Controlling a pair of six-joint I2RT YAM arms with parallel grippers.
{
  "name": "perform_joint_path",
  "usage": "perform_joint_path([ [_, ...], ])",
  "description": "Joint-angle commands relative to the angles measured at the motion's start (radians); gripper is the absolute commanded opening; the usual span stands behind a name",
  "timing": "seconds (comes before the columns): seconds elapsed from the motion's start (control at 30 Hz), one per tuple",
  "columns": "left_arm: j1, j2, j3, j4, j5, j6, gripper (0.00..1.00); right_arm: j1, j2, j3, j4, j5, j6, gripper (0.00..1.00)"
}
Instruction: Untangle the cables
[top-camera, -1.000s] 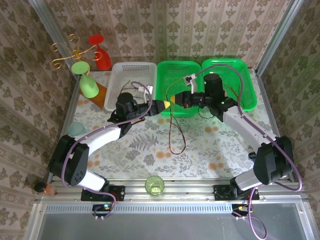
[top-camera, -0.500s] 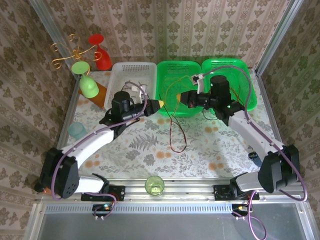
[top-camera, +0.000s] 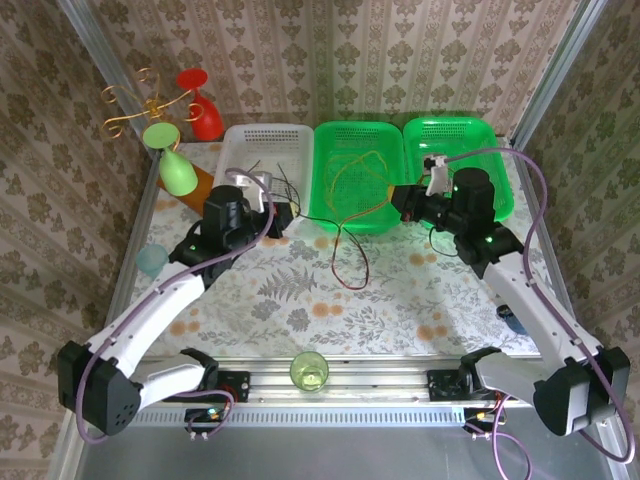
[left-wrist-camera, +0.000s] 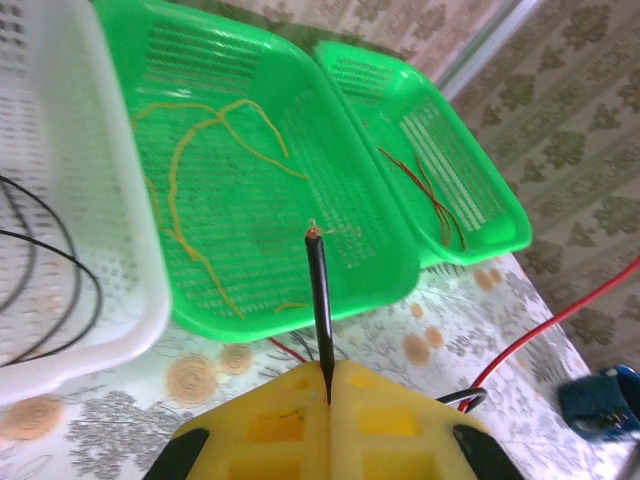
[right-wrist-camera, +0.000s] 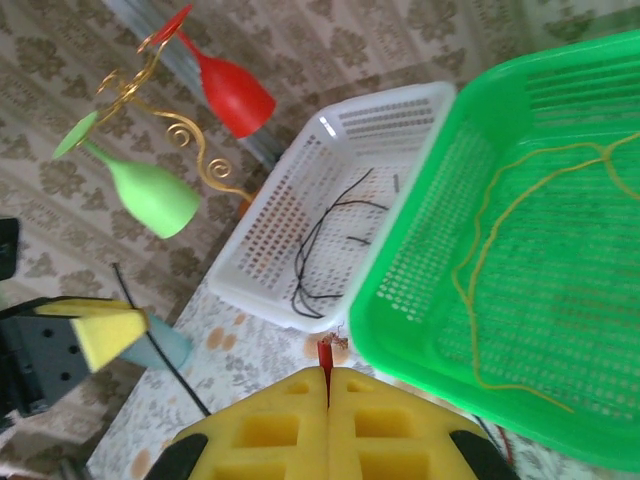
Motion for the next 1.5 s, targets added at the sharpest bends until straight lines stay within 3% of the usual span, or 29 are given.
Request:
perform_joint_path([
  [0.0,0.027,-0.053,-0.02,-0.05,-0.094,0.042,0.0,-0.022,-0.059,-0.018,-0.027,0.089,-0.026,0.0],
  [0.7,0.212,-0.186,-0.036,-0.181,-0.076,0.072,0.0,-0.137,-0.259,-0.08,-0.093,0.219,-0.041,0.0],
  [1.47,0.383,-0.226,-0.086,-0.189,0.033,-0.001,0.0,-0.216,-0.33,-0.103,-0.139,0.286,-0.062,0.0],
])
